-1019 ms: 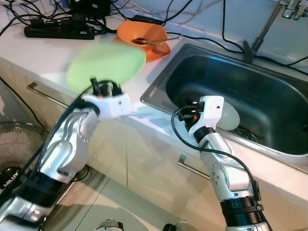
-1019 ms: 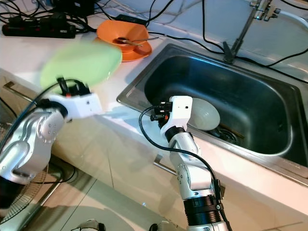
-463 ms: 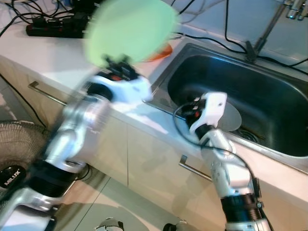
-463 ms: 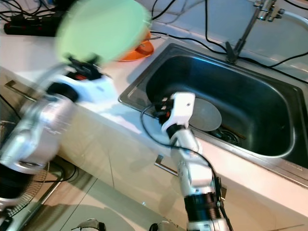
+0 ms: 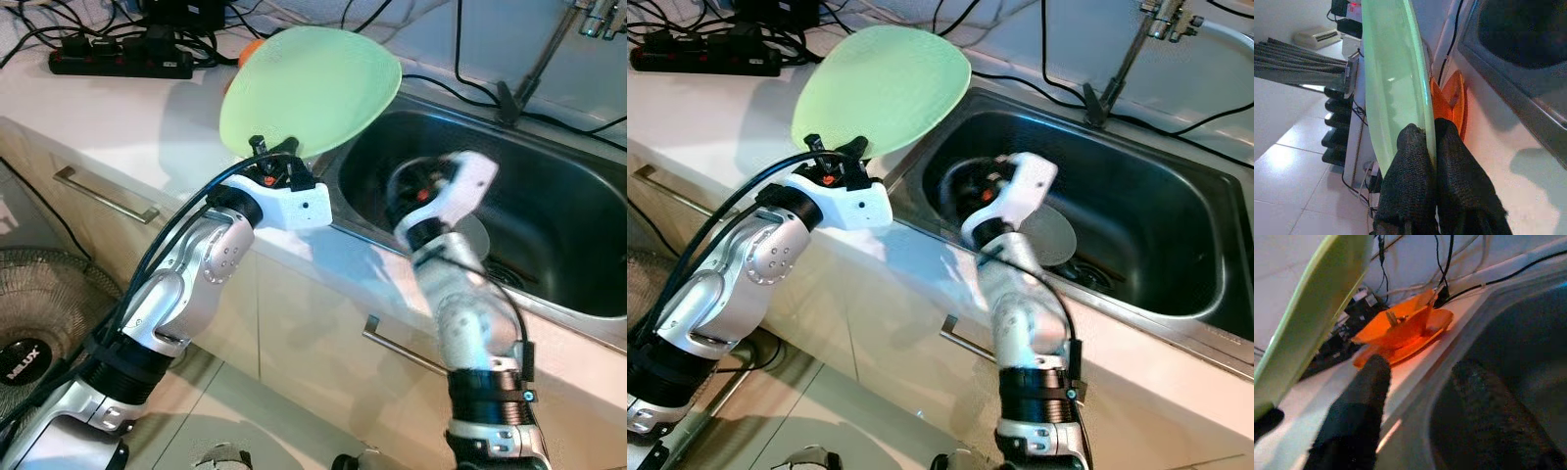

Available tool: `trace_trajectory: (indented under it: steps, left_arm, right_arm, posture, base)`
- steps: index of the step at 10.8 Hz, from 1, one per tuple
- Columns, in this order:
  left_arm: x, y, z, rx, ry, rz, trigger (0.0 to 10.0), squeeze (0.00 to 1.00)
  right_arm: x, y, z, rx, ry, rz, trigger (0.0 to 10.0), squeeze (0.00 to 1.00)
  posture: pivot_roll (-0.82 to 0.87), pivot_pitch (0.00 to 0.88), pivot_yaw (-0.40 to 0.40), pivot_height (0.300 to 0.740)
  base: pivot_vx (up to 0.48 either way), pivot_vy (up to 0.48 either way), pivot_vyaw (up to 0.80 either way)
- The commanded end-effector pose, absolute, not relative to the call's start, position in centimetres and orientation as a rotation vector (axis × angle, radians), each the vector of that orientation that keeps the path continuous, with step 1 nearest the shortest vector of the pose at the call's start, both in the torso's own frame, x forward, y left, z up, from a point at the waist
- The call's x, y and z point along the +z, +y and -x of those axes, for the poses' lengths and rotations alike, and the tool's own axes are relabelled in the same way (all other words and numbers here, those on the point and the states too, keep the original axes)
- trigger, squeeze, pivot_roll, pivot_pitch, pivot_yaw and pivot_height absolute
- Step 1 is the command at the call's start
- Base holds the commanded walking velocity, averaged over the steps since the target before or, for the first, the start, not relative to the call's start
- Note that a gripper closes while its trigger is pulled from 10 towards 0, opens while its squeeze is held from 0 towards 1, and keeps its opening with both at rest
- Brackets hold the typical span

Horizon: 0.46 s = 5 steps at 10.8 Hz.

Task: Kitchen organization

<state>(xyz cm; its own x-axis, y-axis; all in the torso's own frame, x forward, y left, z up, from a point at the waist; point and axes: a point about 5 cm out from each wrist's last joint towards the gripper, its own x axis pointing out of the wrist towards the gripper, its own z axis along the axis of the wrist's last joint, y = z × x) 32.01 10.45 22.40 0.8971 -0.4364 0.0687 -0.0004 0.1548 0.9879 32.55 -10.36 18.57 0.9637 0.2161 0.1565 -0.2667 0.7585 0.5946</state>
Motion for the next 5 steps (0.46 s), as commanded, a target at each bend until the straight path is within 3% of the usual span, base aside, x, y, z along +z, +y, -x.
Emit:
trace_trajectory:
  steps: [1,5]
  left_arm:
    - [23.5,9.8,-31.9,-0.315,-0.443,-1.381,10.0,0.00]
    - [23.0,9.8,-32.0,-0.342,-0.417,-1.398,10.0,0.00]
  right_arm:
    - [19.3,-10.8,-32.5,0.258,-0.097,-0.704,10.0,0.00]
    - [20.7,-10.7,-32.0,0.357,-0.109,-0.962,10.0,0.00]
  posture:
    - [0.07,0.046,-0.099,0.719]
    - [0.07,0.034,-0.094,0.719]
  base:
    - [0.000,0.000,0.00]
    - [0.000,0.000,0.00]
